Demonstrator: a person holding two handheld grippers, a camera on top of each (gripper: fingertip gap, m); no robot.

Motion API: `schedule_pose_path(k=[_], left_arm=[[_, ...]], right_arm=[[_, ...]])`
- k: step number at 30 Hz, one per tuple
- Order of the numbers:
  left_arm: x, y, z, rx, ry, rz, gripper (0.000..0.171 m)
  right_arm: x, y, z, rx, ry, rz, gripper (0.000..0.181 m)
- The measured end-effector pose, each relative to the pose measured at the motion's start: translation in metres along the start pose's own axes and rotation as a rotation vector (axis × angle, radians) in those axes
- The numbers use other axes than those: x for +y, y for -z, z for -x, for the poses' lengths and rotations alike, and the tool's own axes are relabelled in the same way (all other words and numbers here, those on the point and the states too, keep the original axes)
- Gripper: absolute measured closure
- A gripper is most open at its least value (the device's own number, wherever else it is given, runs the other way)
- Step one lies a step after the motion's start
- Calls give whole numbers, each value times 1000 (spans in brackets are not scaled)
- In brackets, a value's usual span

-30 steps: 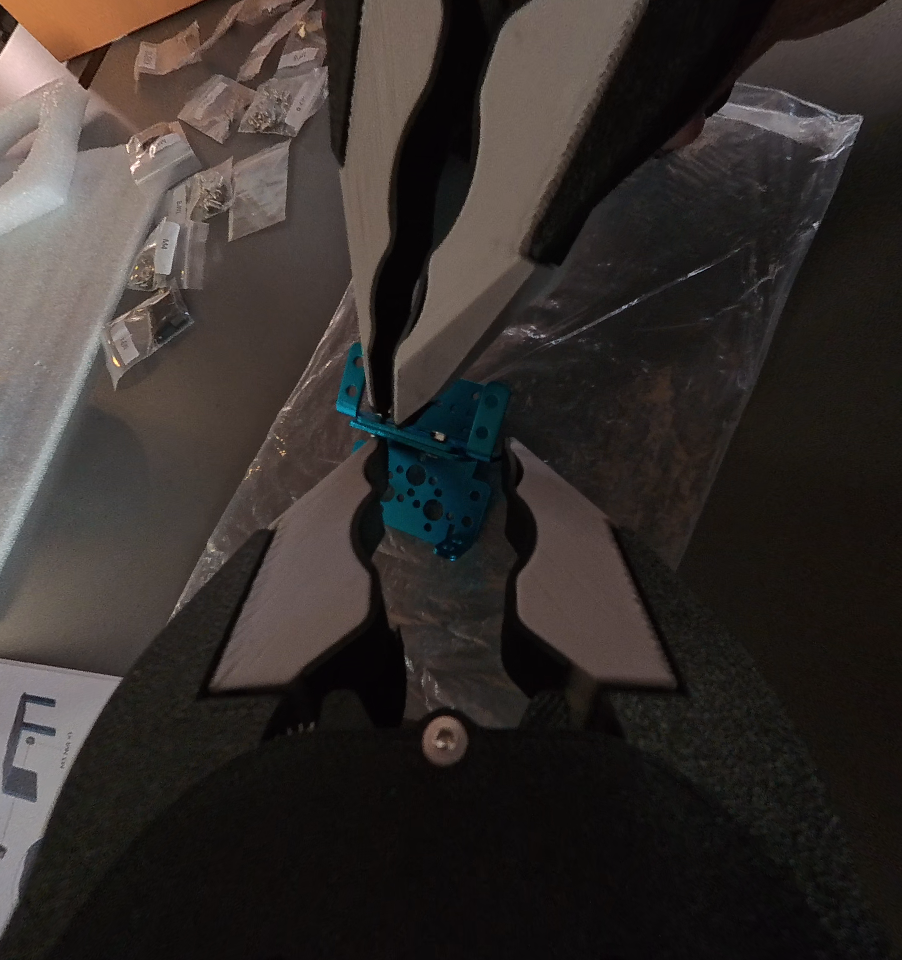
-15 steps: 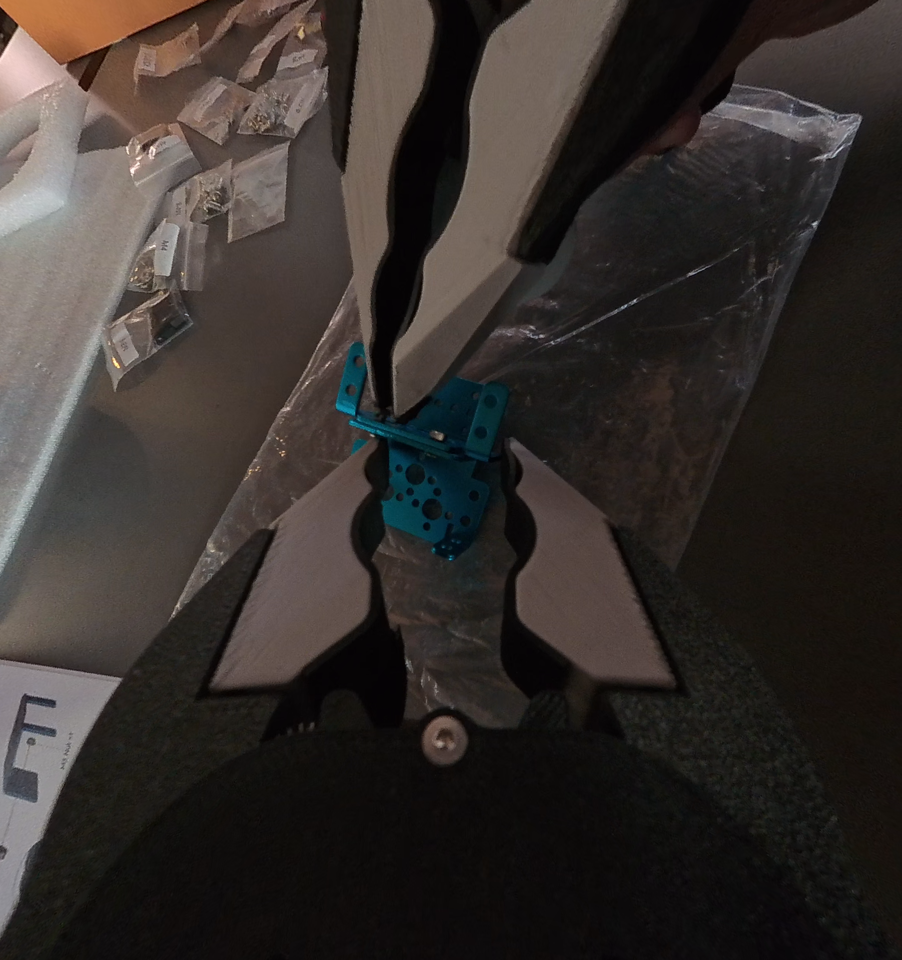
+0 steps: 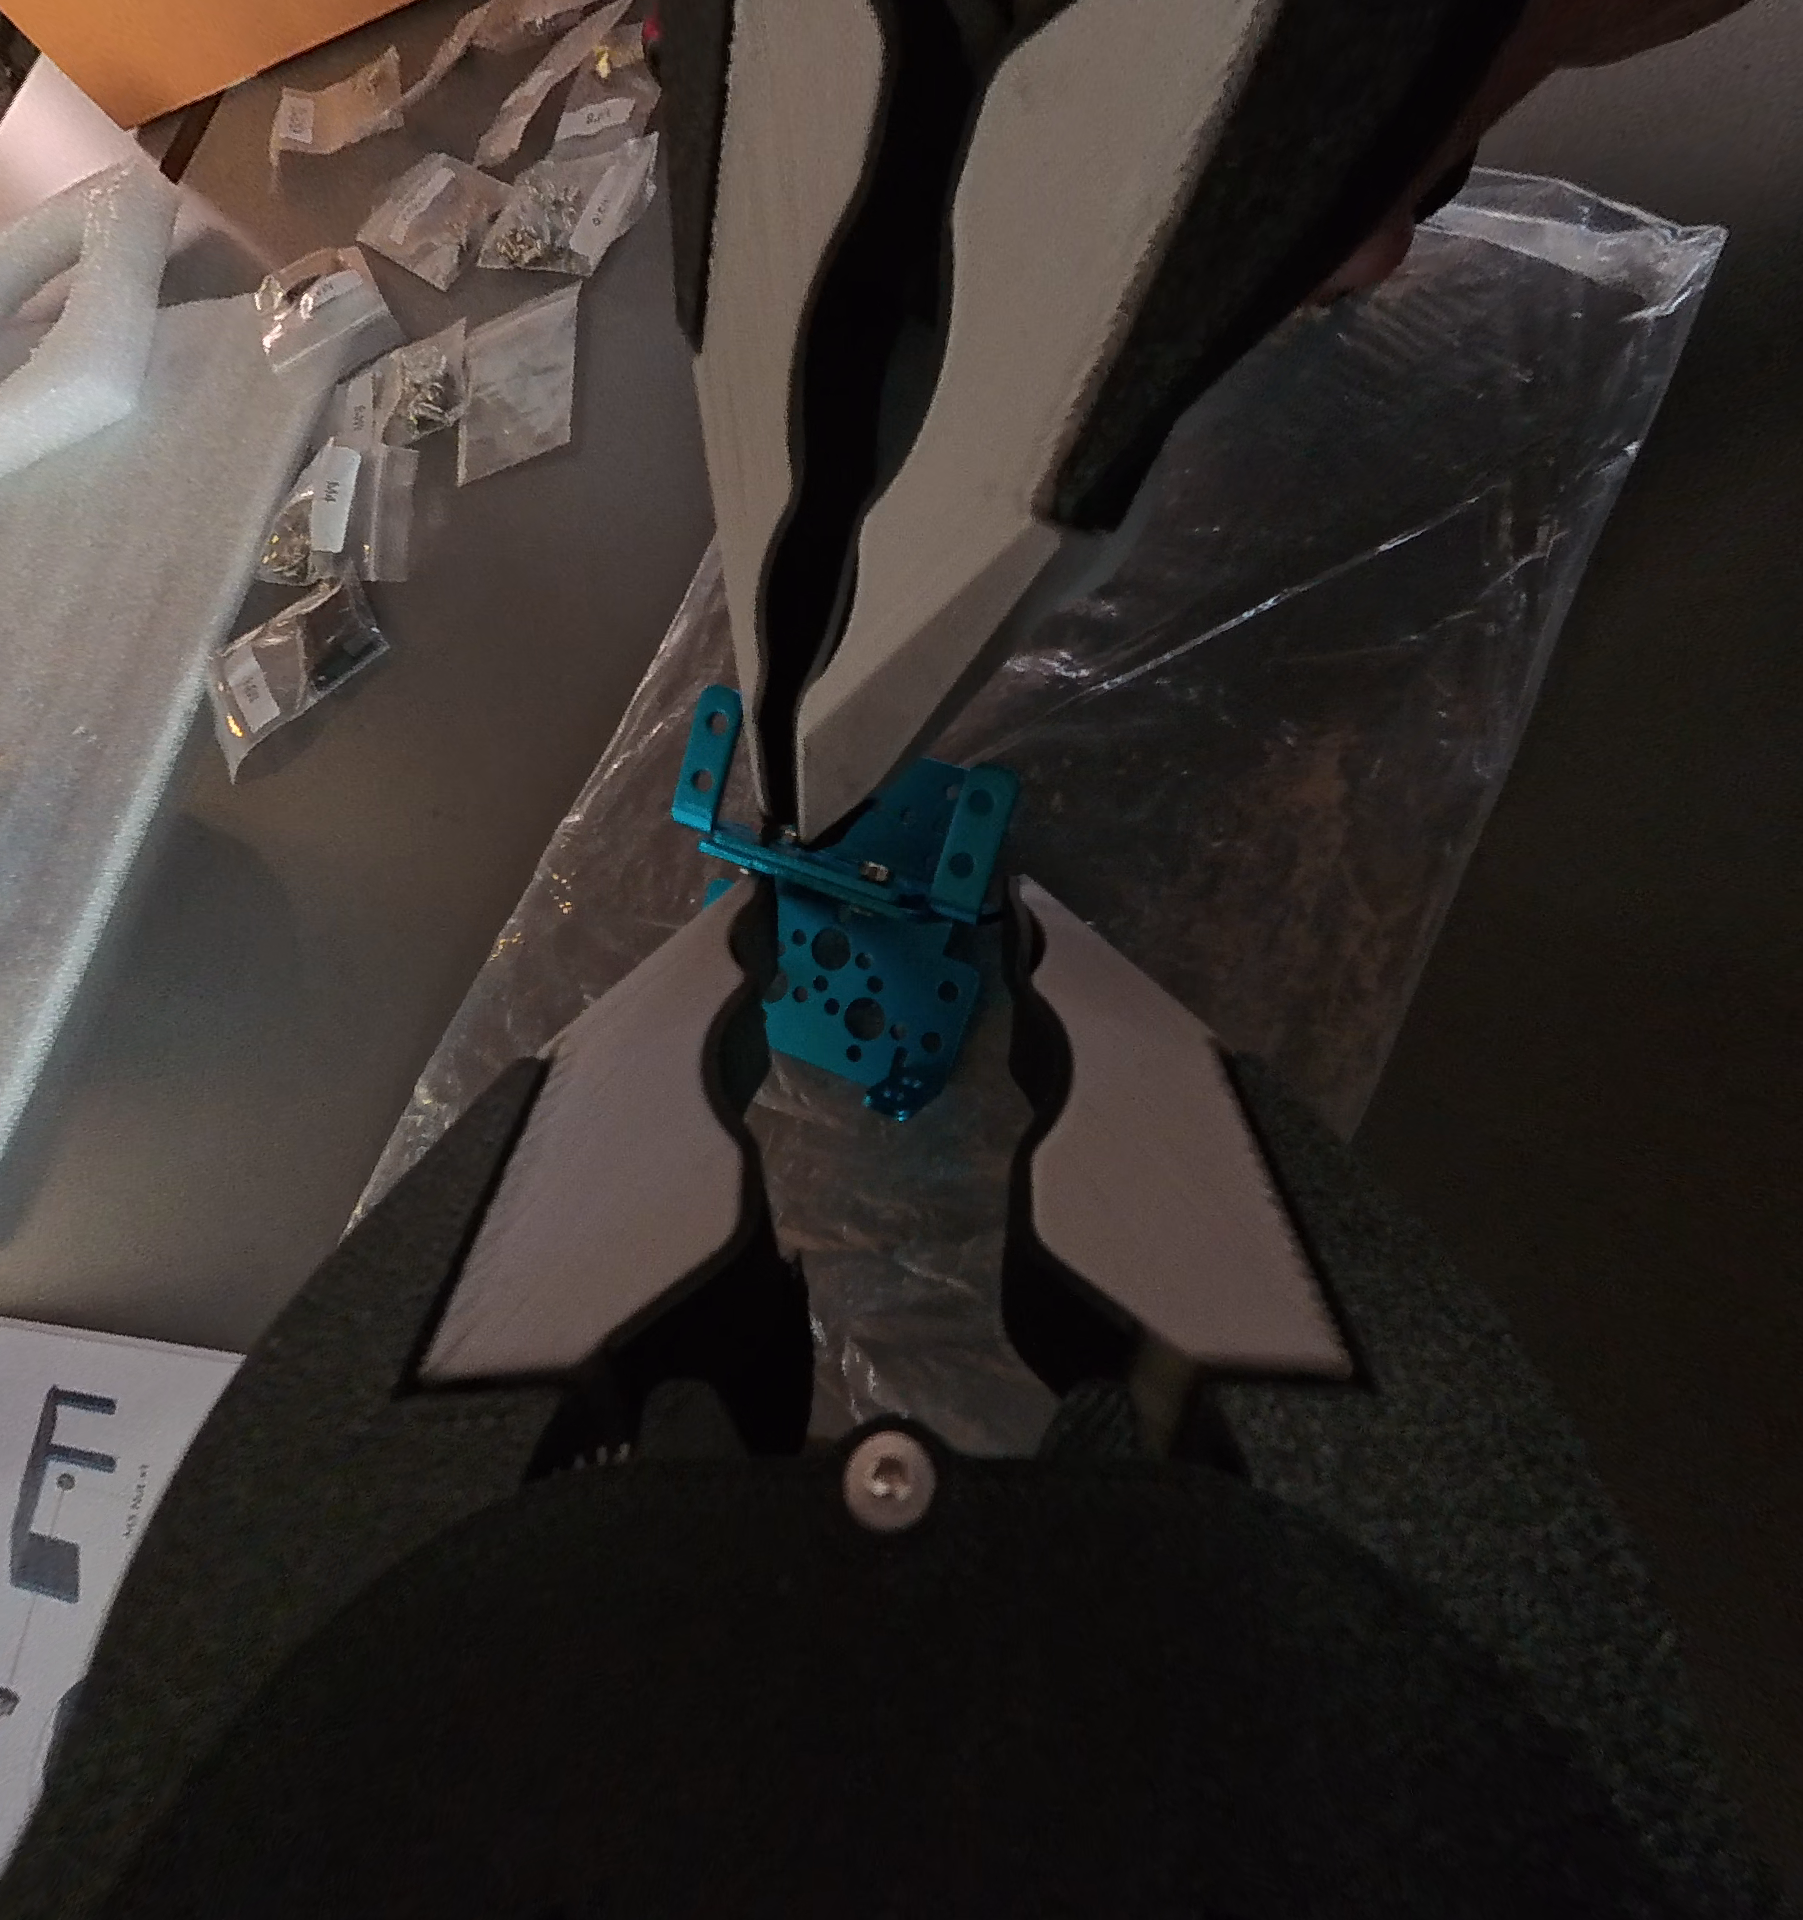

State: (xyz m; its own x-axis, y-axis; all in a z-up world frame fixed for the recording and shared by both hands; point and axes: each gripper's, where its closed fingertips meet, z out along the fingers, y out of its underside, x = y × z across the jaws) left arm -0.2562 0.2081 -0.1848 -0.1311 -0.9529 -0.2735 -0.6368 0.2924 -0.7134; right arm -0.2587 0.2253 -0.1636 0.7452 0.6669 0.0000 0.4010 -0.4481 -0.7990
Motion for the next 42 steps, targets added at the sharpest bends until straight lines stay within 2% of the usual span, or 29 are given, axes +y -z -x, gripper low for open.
schedule_pose_path(k=[30, 33, 35, 36, 42], left_arm=[[0, 0, 0, -4, -7, 0, 128], [0, 0, 0, -3, -5, -1, 128], [0, 0, 0, -3, -6, -1, 128], [0, 0, 0, -3, -6, -1, 128], [0, -1, 1, -4, 0, -2, 129]], right_arm=[[-5, 8, -4, 28, 51, -13, 178], [-12, 15, -12, 44, 82, -52, 160], [-7, 11, -13, -1, 70, -24, 141], [-3, 8, -16, -8, 59, -2, 138], [-8, 0, -12, -76, 60, -10, 160]])
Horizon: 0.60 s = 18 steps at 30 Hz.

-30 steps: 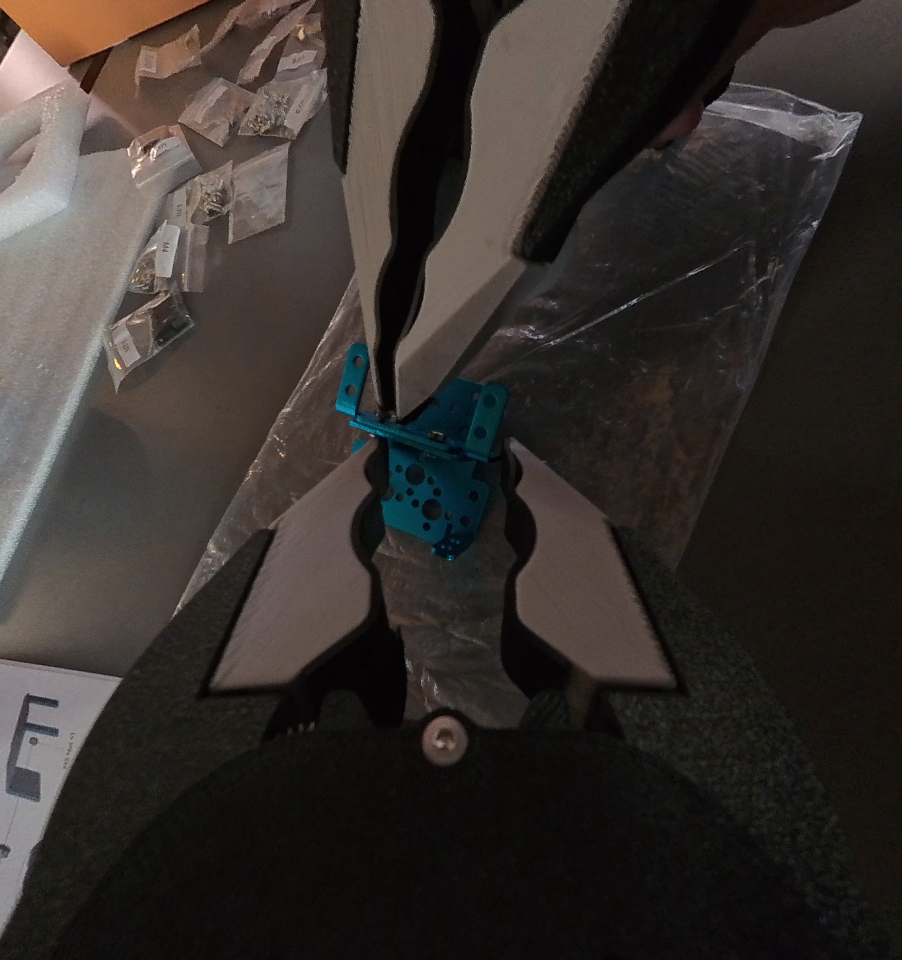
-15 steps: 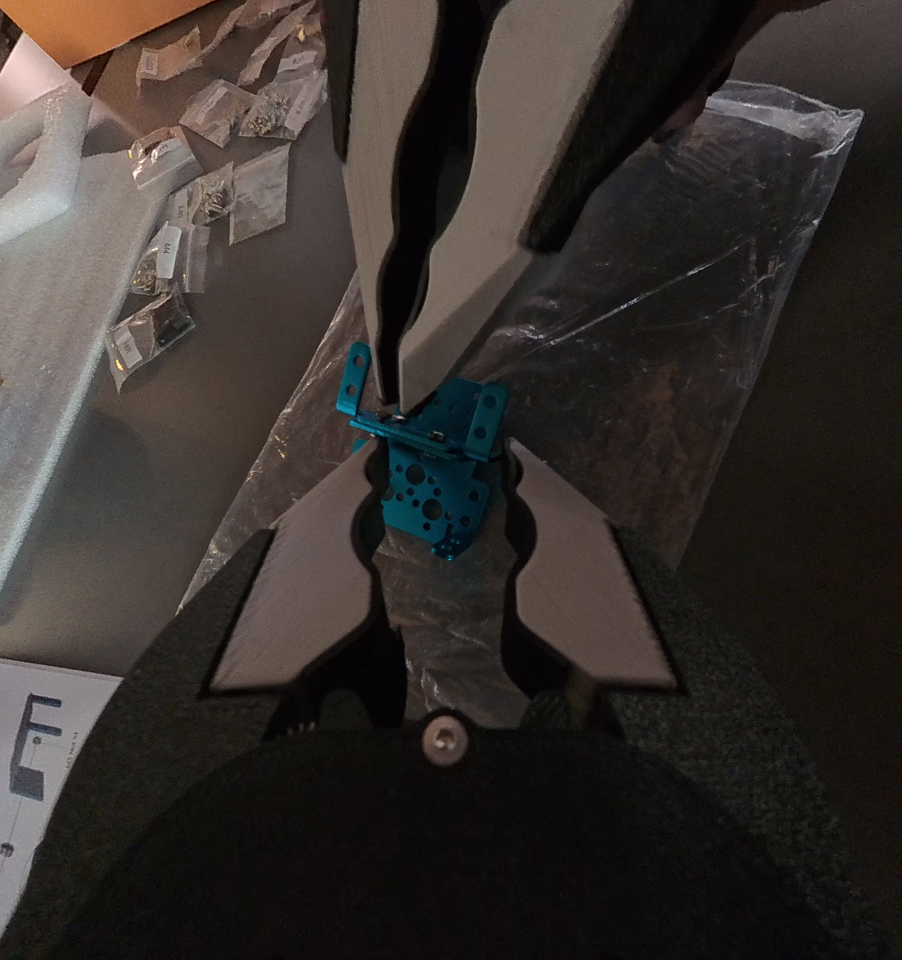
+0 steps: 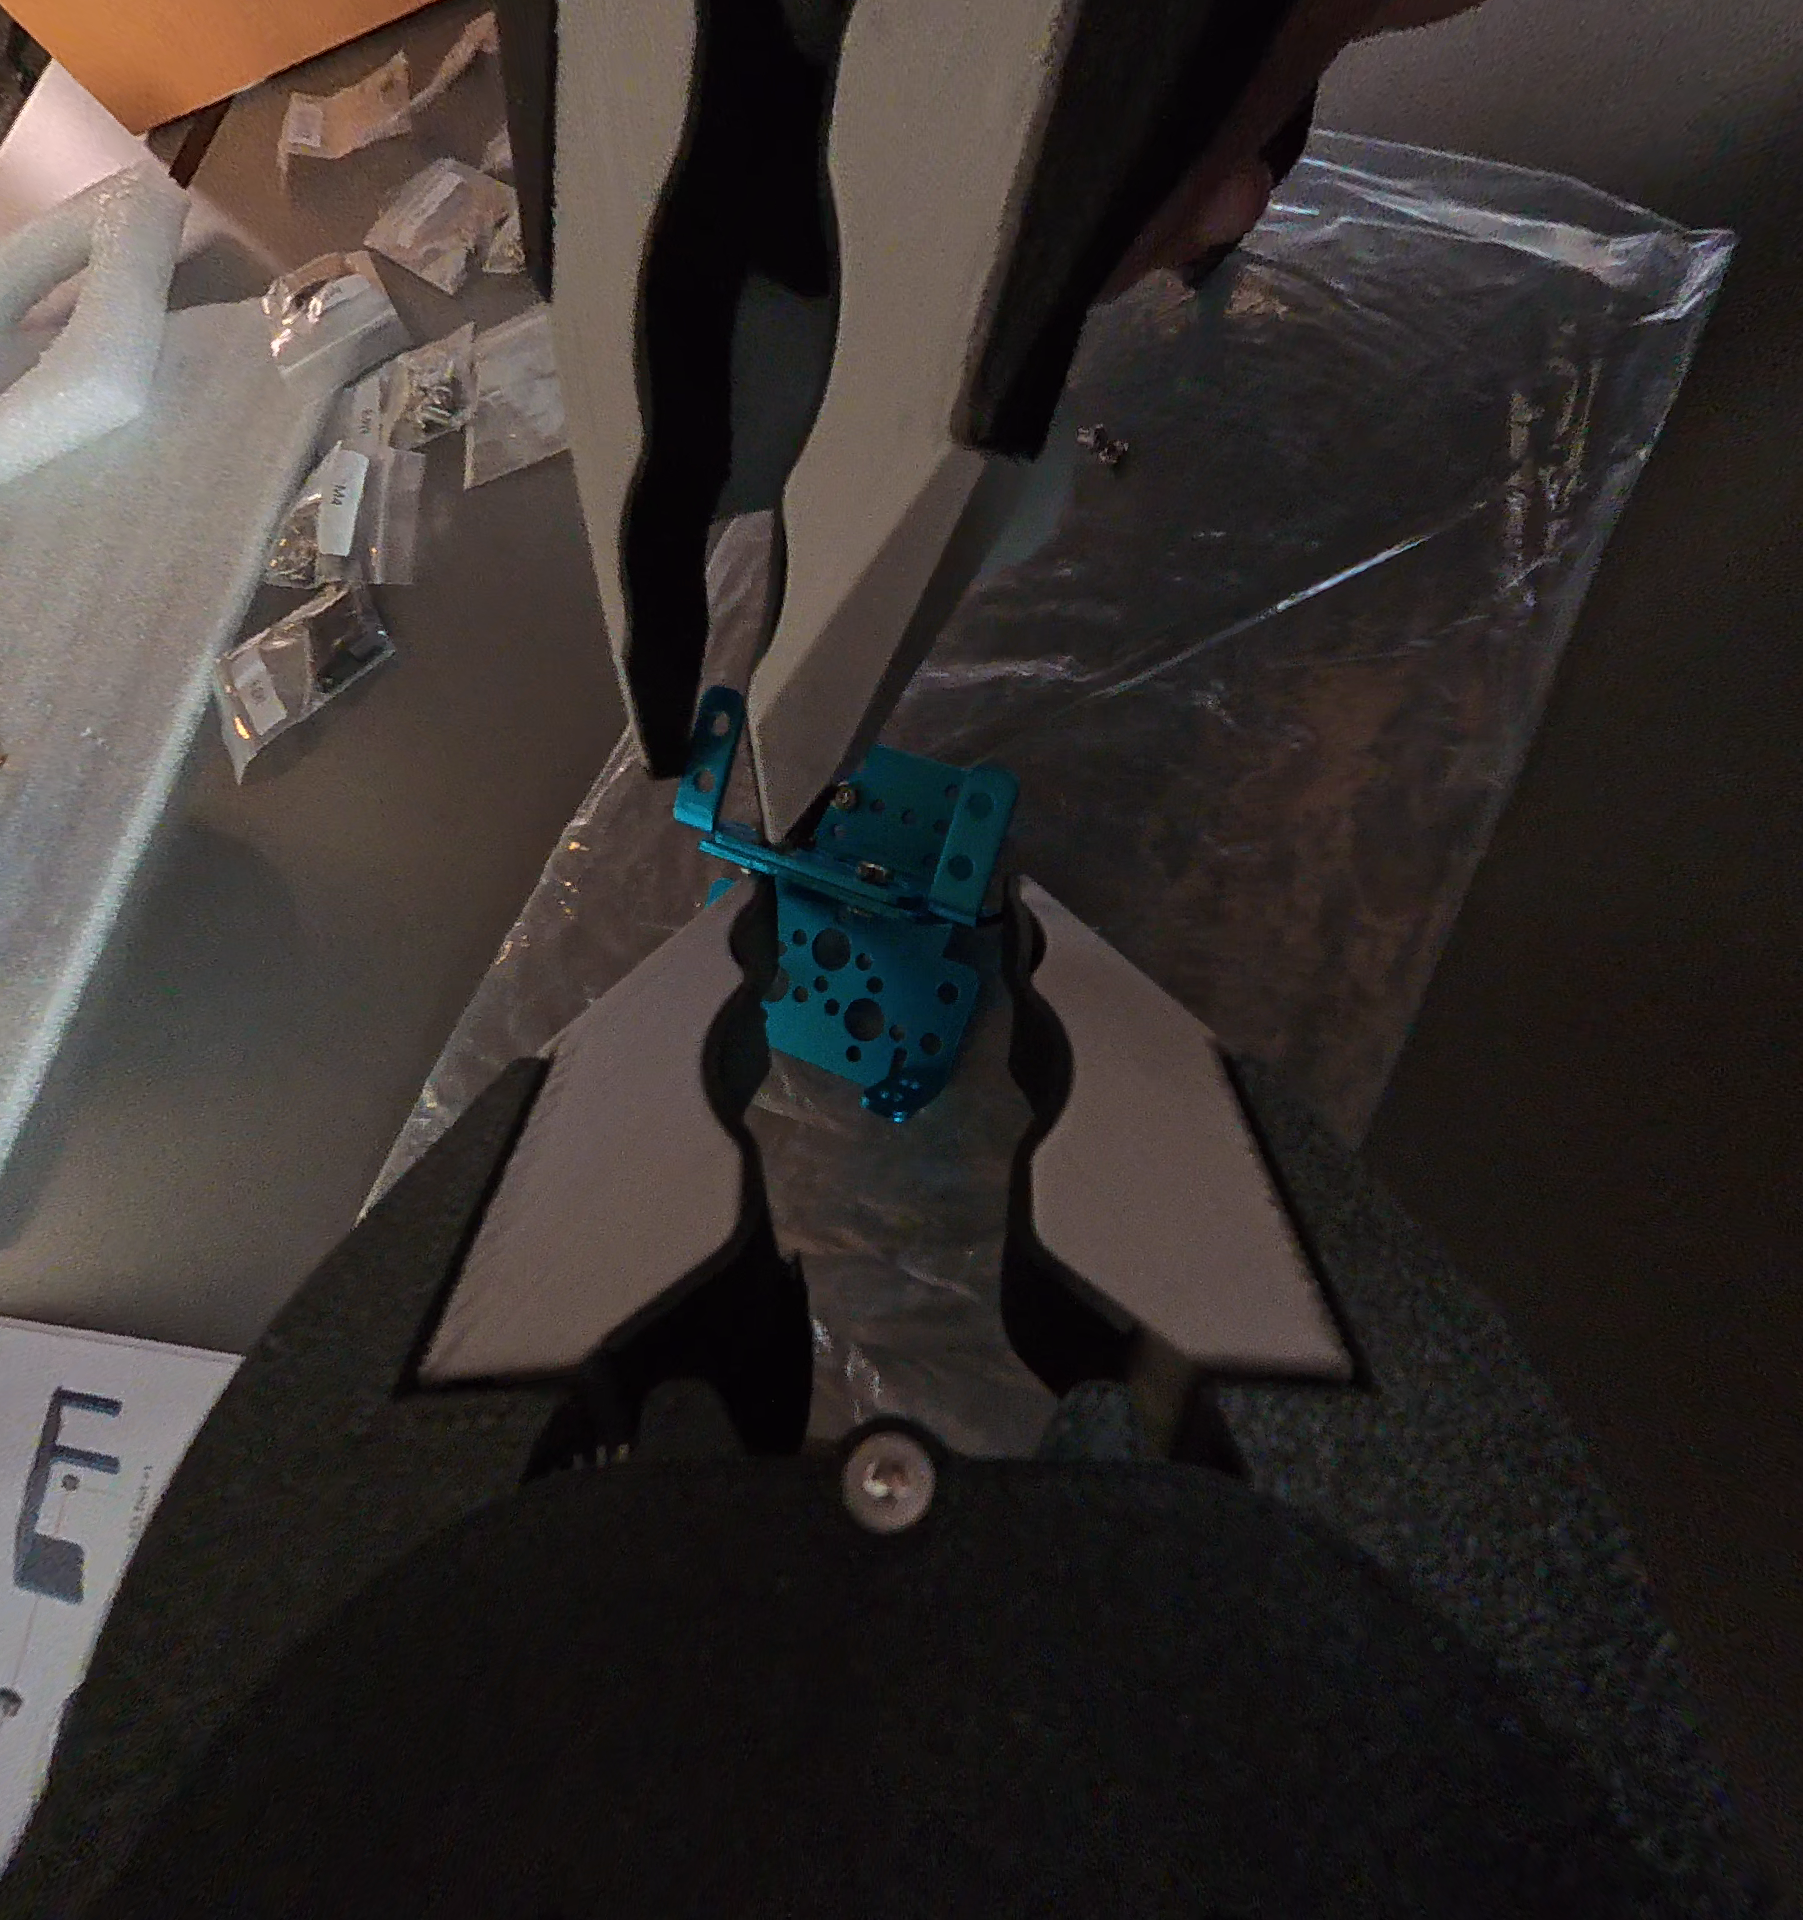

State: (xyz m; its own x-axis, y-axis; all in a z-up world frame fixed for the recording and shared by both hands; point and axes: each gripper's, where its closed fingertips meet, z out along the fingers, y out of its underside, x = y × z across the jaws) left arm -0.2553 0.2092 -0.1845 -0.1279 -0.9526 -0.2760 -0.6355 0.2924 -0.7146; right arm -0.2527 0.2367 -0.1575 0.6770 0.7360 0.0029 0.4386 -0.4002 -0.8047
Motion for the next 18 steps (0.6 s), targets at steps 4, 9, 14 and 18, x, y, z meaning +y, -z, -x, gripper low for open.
schedule_pose_path(k=[4, 9, 14, 18], left_arm=[[0, 0, 0, 2, 2, -1, 129], [0, -1, 0, 0, 7, 1, 129], [0, -1, -1, 3, 5, 2, 128], [0, -1, -1, 7, 11, 2, 128]], right_arm=[[0, 0, 0, -11, -2, 1, 159], [1, -1, 0, -9, -7, 1, 159], [-1, 1, 2, -51, -65, -19, 160], [-1, 0, 5, -69, -54, -13, 153]])
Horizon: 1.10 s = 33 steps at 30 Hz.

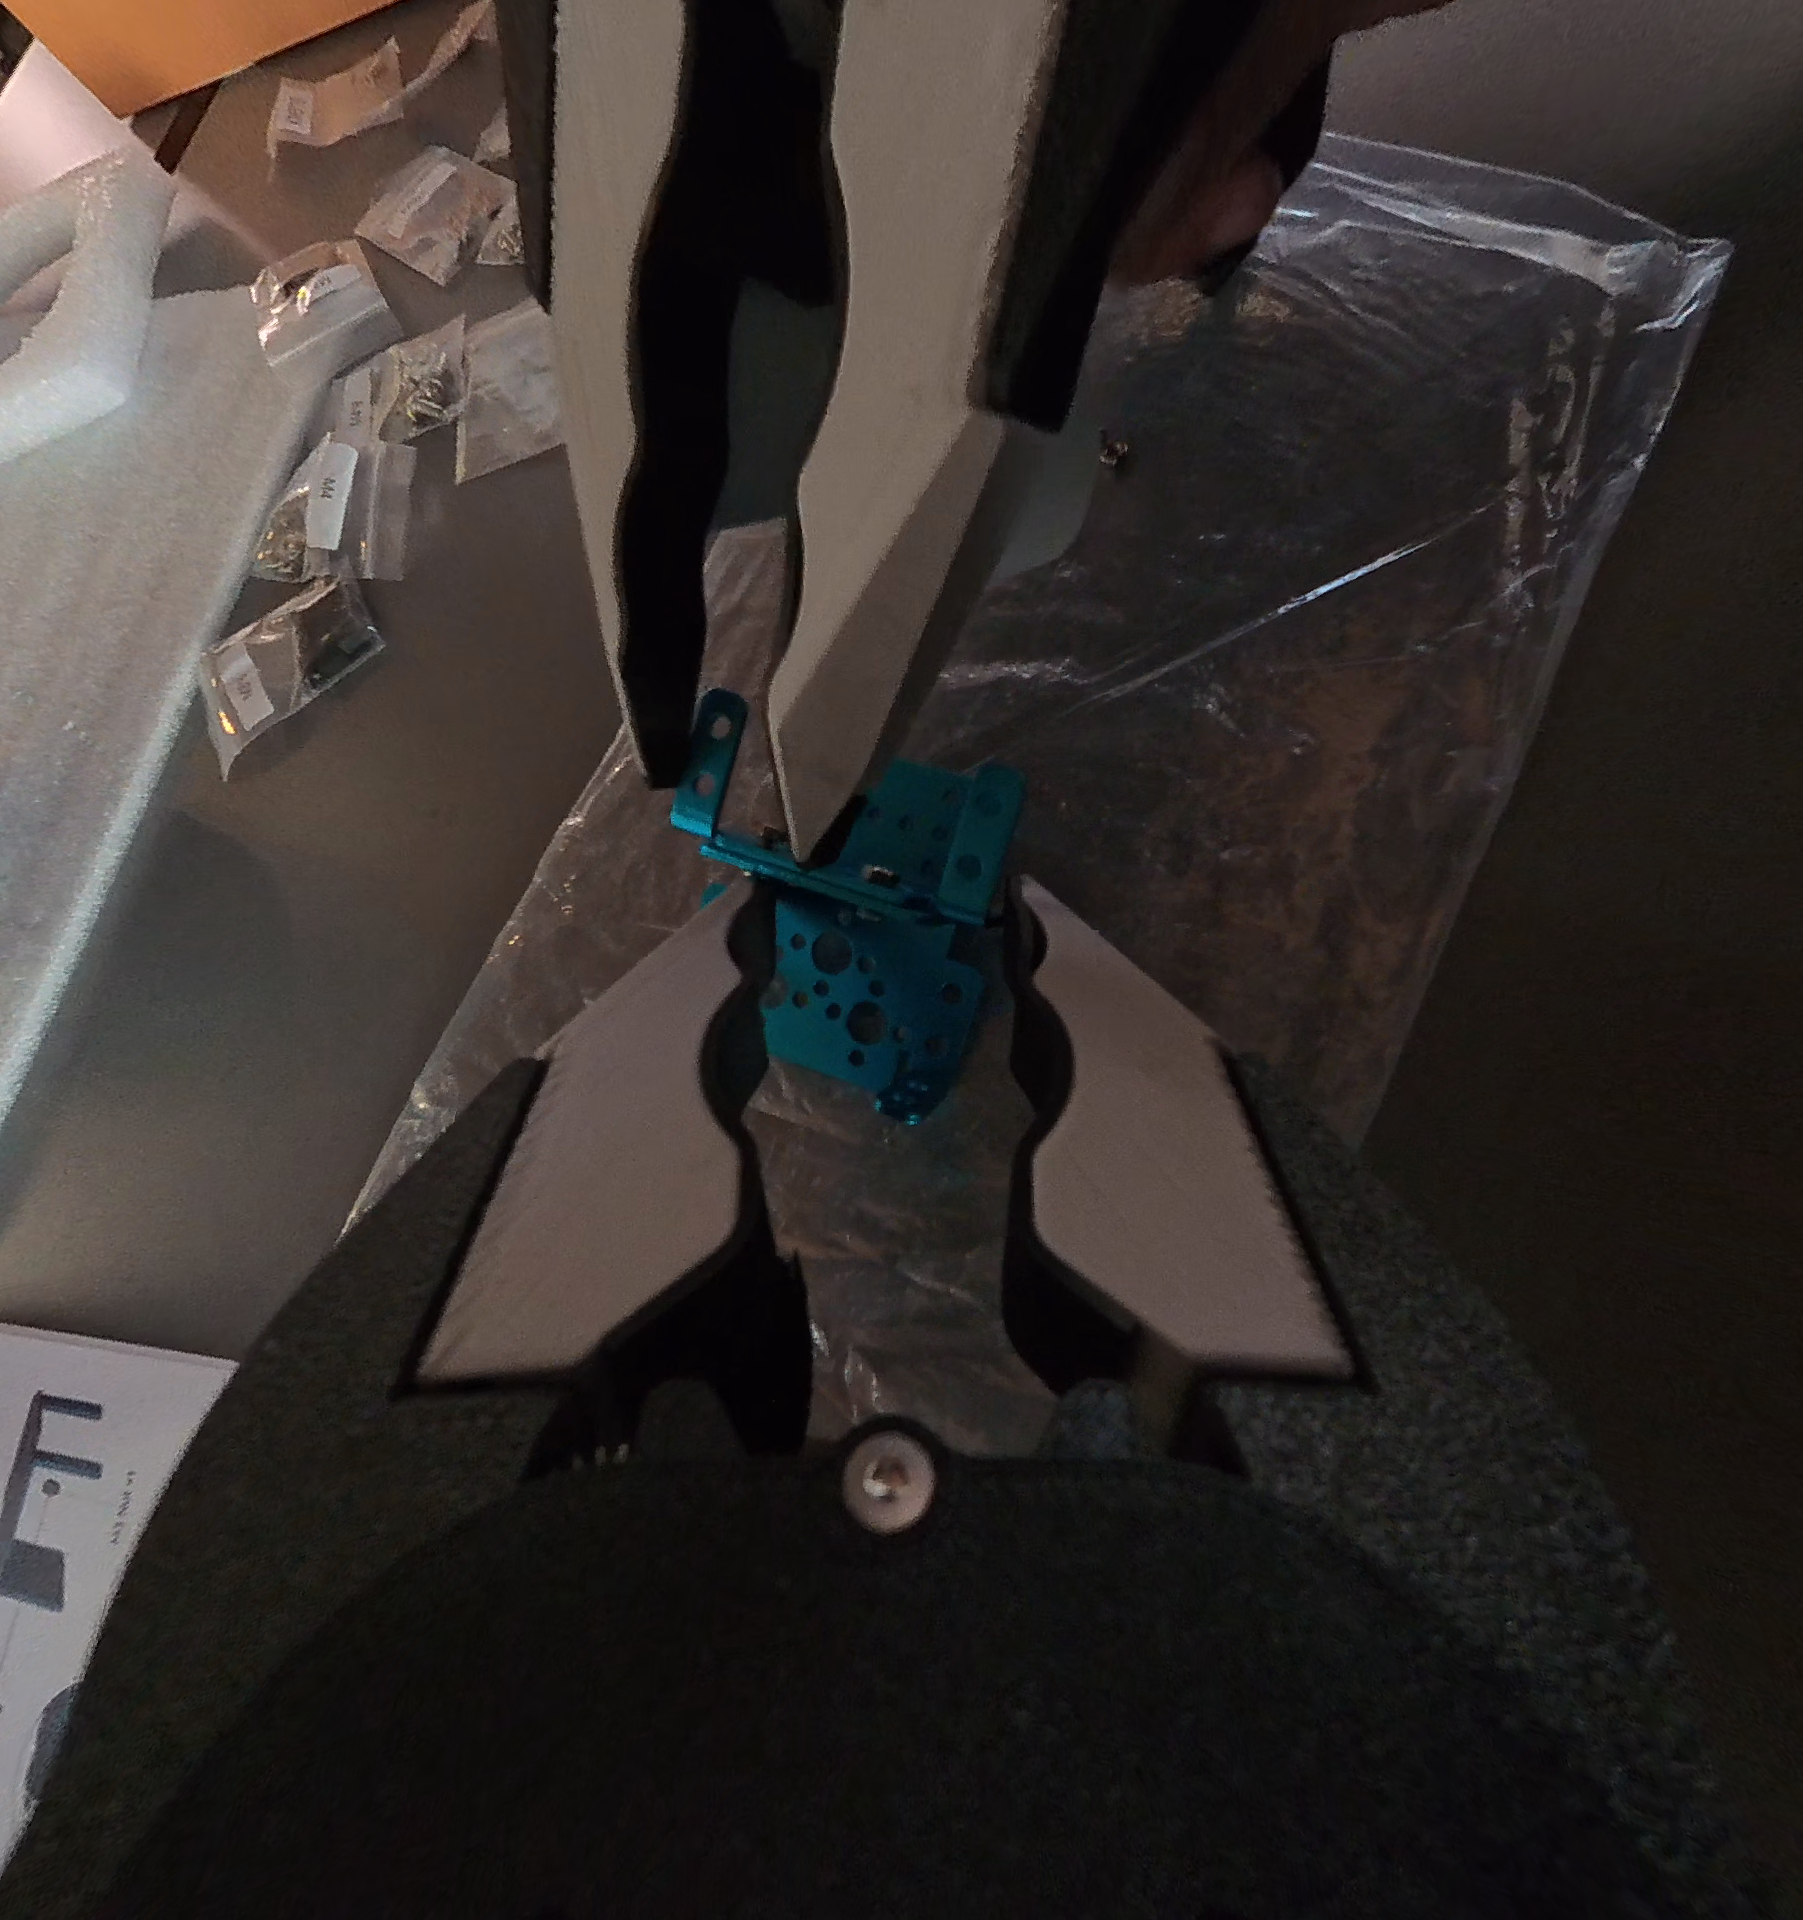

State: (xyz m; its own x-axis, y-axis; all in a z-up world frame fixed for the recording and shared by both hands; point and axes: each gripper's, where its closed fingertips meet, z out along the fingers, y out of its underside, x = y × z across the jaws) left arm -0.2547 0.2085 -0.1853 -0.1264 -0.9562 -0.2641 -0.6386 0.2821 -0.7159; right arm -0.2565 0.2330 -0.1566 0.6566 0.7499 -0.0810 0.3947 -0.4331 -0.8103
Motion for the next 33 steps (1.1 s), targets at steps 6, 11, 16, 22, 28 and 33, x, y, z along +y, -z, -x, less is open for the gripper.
schedule_pose_path(k=[6, 11, 16, 22, 28, 33], left_arm=[[0, 0, 0, 1, -1, 0, 127], [0, 0, 0, 7, 5, 0, 128], [0, 0, 0, 8, 7, 0, 127], [0, -1, 0, 7, 4, -1, 128], [0, 0, 0, 6, 5, 0, 127], [0, 0, 0, 7, 7, 0, 128]], right_arm=[[0, 0, -4, 4, -17, 5, 163], [1, 0, -1, -32, 1, 12, 155], [1, 0, -5, -16, 28, 38, 162], [2, 1, -2, -67, 13, 40, 156], [1, 0, -5, -63, -4, 59, 165], [1, 0, -1, -106, -12, 58, 155]])
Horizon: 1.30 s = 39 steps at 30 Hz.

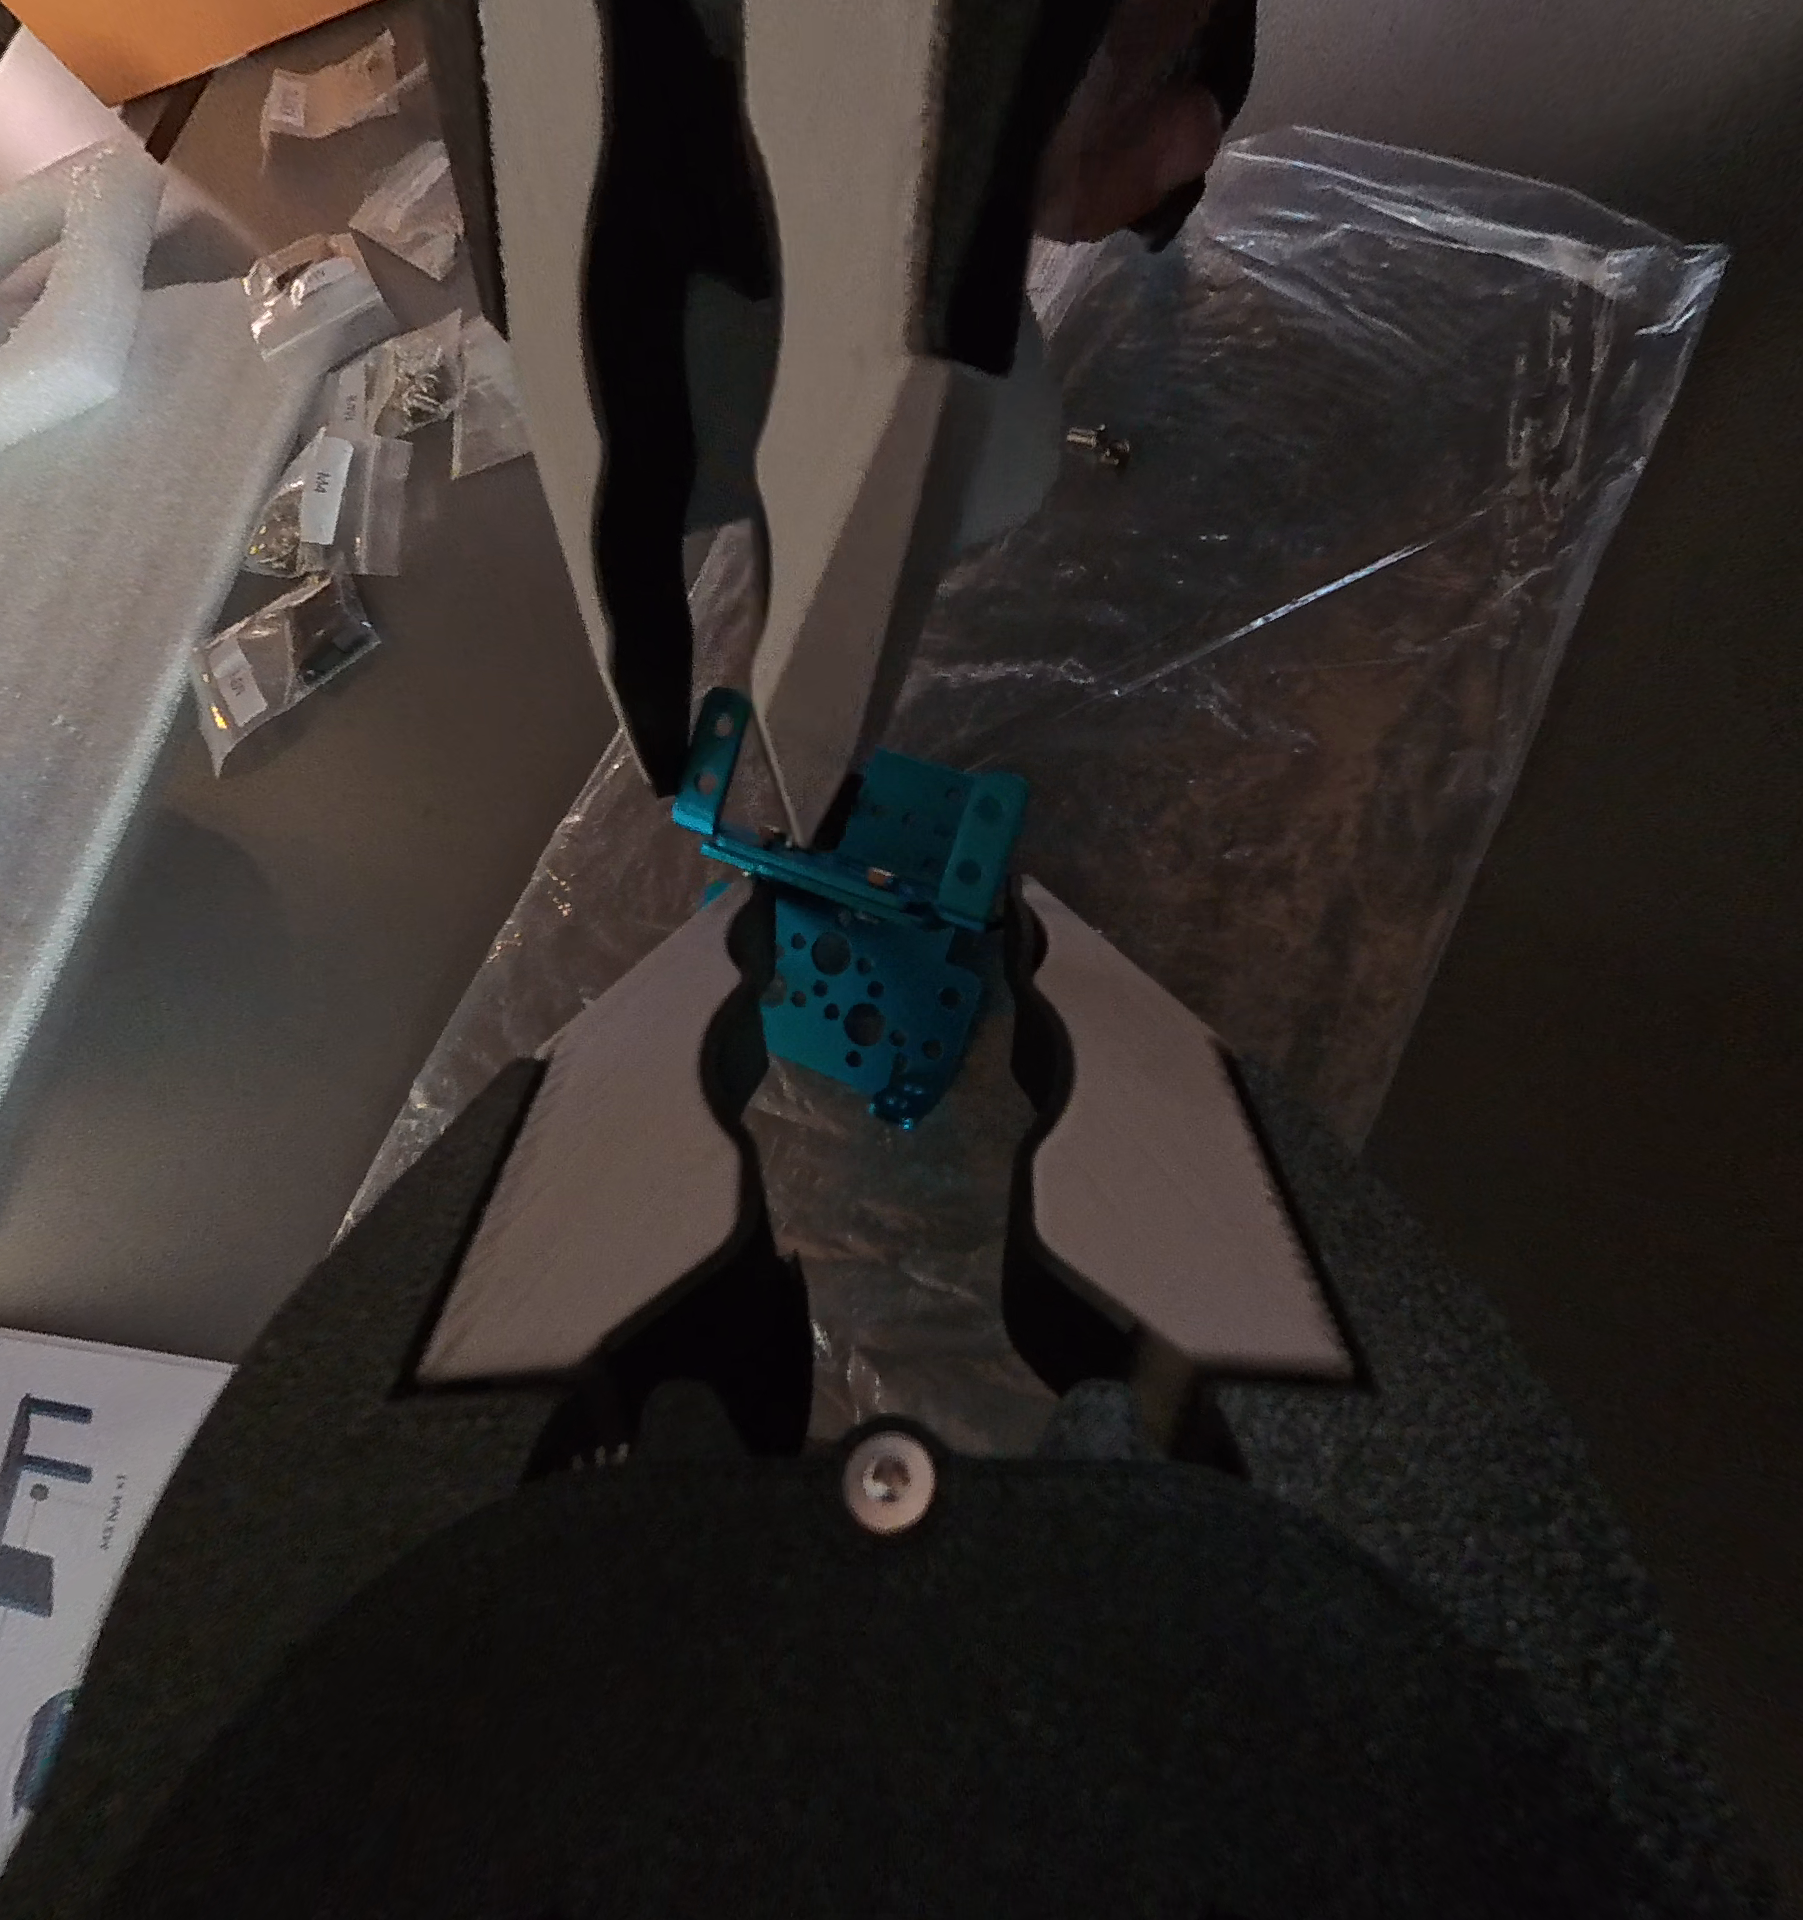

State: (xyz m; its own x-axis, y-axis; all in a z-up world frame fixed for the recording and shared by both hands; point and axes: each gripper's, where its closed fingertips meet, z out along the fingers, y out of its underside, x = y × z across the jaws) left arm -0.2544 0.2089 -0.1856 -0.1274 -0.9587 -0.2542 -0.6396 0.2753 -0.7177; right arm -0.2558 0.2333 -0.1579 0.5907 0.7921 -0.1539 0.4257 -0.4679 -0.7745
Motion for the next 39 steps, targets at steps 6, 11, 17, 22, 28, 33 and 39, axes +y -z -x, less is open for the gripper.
schedule_pose_path(k=[6, 11, 17, 22, 28, 33, 39], left_arm=[[0, 0, 0, 3, 3, 0, 127], [0, 0, 0, 5, 6, 0, 127], [0, 0, 0, 0, -1, -1, 127], [0, 0, 0, 8, 6, 0, 129], [0, 0, 0, 1, -3, -2, 128], [0, 0, 0, 2, -2, -2, 128], [-1, 0, 0, -4, -9, -3, 127]], right_arm=[[0, -1, -4, 21, 1, 27, 163], [1, -2, -1, -18, -18, 21, 157], [1, -1, -3, -28, -48, 40, 162], [3, -2, -1, -49, -49, 34, 156], [1, -1, -1, -94, -128, 28, 164], [4, -1, 1, -143, -168, 16, 155], [2, 0, -1, -144, -221, 23, 165]])
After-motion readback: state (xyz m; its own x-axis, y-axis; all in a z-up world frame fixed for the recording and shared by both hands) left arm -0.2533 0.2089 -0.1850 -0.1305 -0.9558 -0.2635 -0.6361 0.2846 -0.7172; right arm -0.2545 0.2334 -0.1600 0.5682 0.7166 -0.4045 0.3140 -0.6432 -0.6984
